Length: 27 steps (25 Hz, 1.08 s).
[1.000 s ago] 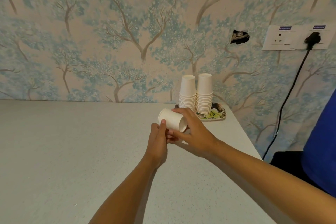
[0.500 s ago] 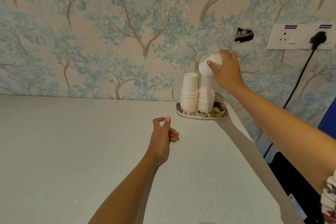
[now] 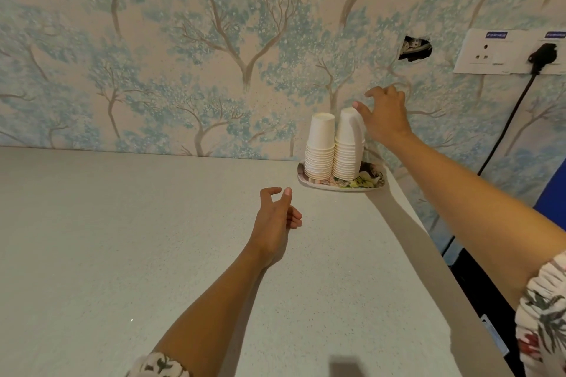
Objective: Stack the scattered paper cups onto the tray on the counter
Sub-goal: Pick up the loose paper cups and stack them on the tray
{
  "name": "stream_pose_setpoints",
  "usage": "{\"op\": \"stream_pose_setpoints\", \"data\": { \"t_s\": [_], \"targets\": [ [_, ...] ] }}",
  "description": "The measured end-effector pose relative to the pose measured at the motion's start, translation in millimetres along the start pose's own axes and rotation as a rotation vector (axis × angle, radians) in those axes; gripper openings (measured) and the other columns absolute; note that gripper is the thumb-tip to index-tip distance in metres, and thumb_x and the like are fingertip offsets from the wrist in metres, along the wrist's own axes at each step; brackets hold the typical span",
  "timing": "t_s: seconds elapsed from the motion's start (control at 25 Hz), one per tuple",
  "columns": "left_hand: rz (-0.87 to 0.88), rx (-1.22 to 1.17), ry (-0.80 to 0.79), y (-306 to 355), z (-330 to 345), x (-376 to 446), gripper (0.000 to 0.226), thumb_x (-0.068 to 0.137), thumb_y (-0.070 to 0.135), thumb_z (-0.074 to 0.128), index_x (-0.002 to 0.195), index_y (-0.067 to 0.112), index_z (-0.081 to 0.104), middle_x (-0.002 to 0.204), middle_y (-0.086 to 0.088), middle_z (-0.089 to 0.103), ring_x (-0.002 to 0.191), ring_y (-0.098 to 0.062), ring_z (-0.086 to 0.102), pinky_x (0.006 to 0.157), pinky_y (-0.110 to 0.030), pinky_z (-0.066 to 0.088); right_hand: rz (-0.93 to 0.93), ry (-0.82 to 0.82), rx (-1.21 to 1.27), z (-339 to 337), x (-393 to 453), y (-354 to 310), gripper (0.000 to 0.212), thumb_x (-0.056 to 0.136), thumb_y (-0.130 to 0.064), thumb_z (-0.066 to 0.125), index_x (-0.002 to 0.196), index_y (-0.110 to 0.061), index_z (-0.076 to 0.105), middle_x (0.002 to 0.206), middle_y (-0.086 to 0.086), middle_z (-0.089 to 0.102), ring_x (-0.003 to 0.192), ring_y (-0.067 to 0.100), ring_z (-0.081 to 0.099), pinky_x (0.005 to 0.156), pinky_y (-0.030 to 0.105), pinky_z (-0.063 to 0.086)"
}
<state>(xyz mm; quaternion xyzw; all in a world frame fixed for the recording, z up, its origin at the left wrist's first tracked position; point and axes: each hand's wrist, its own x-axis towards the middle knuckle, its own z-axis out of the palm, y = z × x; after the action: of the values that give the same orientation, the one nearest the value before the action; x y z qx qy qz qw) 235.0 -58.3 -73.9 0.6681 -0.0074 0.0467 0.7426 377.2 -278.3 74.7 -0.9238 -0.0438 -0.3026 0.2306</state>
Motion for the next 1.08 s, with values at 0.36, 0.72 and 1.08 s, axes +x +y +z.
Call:
{"op": "stream_pose_setpoints", "data": {
  "t_s": [0.36, 0.72, 1.08],
  "targets": [
    [-0.084, 0.524, -0.226, 18.3, 4.5, -21.2, 0.06, 0.098, 0.056, 0.038, 0.144, 0.02, 0.024, 0.133, -0.005, 0.054, 0.116, -0.018, 0.053, 0.092, -0.03, 0.038, 0.055, 0.006, 0.242, -10.3, -85.2, -11.3, 0.041, 0.099, -0.039, 0.052, 0.121, -0.005, 0.061, 0.118, 0.015, 0.054, 0.119, 0.028, 0.044, 0.092, 0.027, 0.034],
    [-0.237, 0.828, -0.471, 51.0, -10.2, -65.4, 0.067, 0.092, 0.063, 0.045, 0.142, 0.022, 0.026, 0.137, -0.004, 0.048, 0.11, -0.021, 0.053, 0.088, -0.034, 0.041, -0.088, -0.172, 0.384, -44.5, -164.0, -46.3, 0.029, 0.097, -0.037, 0.057, 0.111, -0.013, 0.065, 0.114, 0.01, 0.056, 0.111, 0.024, 0.049, 0.094, 0.035, 0.042],
    [-0.19, 1.203, -0.606, 102.2, -25.7, -140.1, 0.064, 0.093, 0.048, 0.058, 0.141, 0.02, 0.027, 0.138, -0.005, 0.051, 0.105, -0.022, 0.057, 0.091, -0.034, 0.045, -0.331, -0.488, 0.337, -100.7, -224.7, -108.4, 0.029, 0.094, -0.045, 0.06, 0.113, -0.023, 0.066, 0.116, -0.001, 0.056, 0.107, 0.013, 0.048, 0.088, 0.028, 0.038]
  ]
}}
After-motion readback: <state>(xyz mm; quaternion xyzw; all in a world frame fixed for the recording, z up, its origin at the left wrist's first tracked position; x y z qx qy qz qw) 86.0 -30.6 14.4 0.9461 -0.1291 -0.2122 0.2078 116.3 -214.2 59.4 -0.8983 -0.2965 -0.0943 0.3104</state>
